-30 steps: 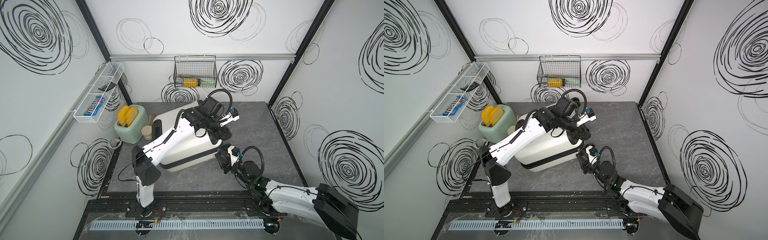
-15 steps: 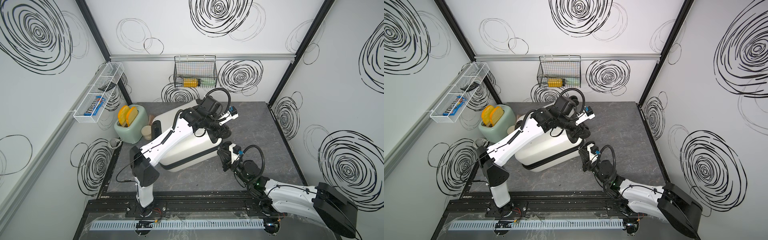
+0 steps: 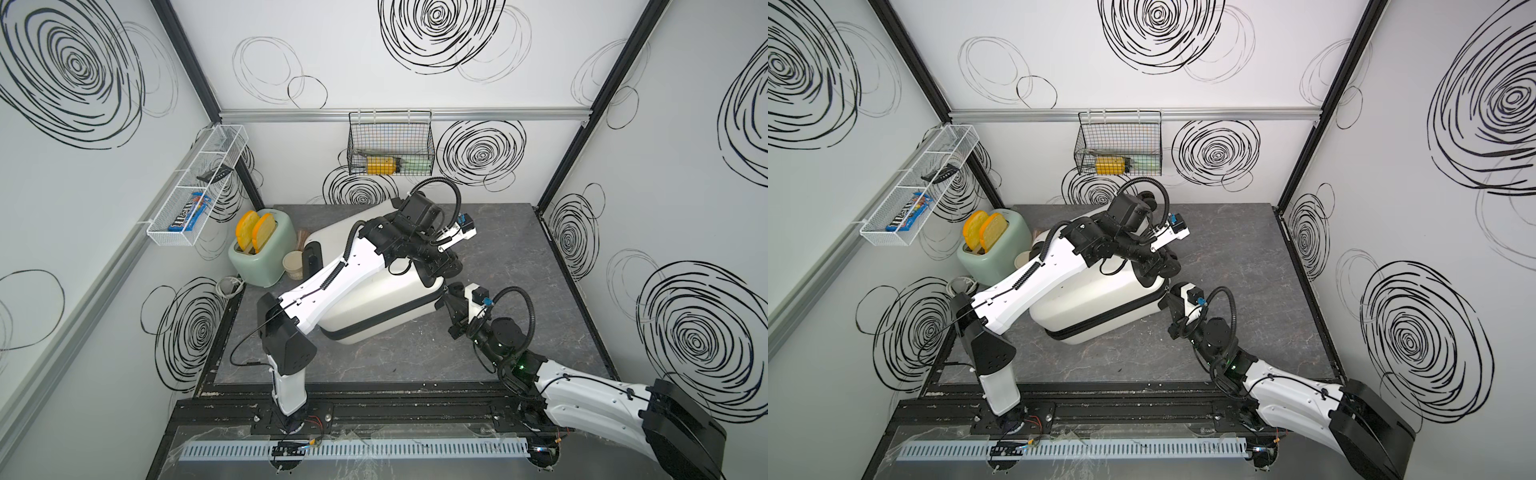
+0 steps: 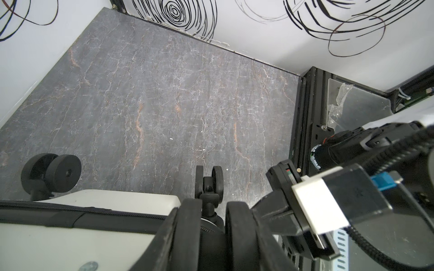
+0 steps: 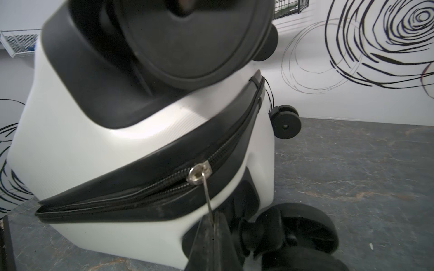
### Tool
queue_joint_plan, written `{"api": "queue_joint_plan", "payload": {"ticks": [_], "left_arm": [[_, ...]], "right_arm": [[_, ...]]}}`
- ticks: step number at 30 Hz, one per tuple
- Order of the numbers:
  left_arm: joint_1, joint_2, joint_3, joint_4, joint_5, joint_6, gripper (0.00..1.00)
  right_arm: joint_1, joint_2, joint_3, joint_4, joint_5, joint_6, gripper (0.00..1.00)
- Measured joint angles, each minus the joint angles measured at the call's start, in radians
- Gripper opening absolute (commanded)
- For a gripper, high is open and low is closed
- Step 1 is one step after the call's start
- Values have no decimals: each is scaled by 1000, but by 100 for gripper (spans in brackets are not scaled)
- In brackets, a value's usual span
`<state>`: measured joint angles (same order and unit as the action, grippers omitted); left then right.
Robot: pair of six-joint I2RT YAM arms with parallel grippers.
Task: Open the suitcase zippers
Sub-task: Unzip the zipper on the suitcase.
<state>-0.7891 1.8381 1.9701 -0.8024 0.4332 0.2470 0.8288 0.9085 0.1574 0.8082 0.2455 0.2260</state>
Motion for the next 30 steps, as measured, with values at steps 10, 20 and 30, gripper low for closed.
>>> {"api": "queue_joint_plan", "payload": {"ticks": [10, 20, 30], "left_arm": [[-3, -31, -28, -40, 51, 80, 23], [-46, -82, -105, -110, 149, 195, 24], [-74, -196, -256, -79, 208, 281, 25]], "right_arm": [[-196, 16, 89, -137, -238, 1, 0], [-296, 177, 203, -177, -394, 27, 0], [-403, 344, 343, -213, -500, 48, 0]]}}
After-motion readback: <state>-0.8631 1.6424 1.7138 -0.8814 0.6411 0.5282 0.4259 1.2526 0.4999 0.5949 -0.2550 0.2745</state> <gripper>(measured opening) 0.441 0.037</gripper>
